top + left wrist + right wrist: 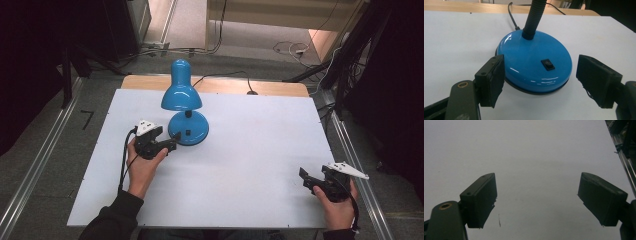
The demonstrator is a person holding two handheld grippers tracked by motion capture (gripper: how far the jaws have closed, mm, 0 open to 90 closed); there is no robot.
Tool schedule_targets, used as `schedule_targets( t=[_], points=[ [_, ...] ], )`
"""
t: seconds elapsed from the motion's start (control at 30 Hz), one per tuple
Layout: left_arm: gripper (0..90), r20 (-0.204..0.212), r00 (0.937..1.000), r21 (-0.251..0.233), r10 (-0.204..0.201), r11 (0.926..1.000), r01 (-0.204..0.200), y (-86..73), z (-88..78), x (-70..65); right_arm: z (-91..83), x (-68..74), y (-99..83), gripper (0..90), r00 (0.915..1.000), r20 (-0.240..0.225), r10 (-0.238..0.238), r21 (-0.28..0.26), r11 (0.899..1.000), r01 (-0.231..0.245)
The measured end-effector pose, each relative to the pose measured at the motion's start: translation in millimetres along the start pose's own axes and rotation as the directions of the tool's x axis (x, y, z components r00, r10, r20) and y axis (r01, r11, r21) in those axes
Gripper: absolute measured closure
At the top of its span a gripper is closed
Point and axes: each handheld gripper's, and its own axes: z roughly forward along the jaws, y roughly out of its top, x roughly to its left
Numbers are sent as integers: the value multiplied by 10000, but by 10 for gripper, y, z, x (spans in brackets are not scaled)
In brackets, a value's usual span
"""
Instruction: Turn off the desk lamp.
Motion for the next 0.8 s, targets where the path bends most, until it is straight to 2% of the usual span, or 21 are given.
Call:
schedule_targets(
  t=[0.27,0.33,0.53,0.7,0.8],
  points=[
    [245,-82,9999,75,-82,9999,83,-46,-78,32,-1,1,0,143,10000,4,6,4,10000,-6],
    [243,-139,9999,72,-21,10000,22,-58,-117,43,-1,-1,0,144,10000,4,8,-2,10000,-8],
    [243,-166,9997,31,-205,9998,206,-125,-247,82,-5,-9,-1,144,10000,11,41,-22,10000,-41],
    [232,-321,9994,-3,-135,9999,134,-186,-391,102,-9,-7,0,144,10000,22,35,-39,10000,-35],
    [233,-613,9981,-47,-39,10000,36,-252,-499,123,-10,-12,0,144,10000,47,30,-54,10000,-30]
  ],
)
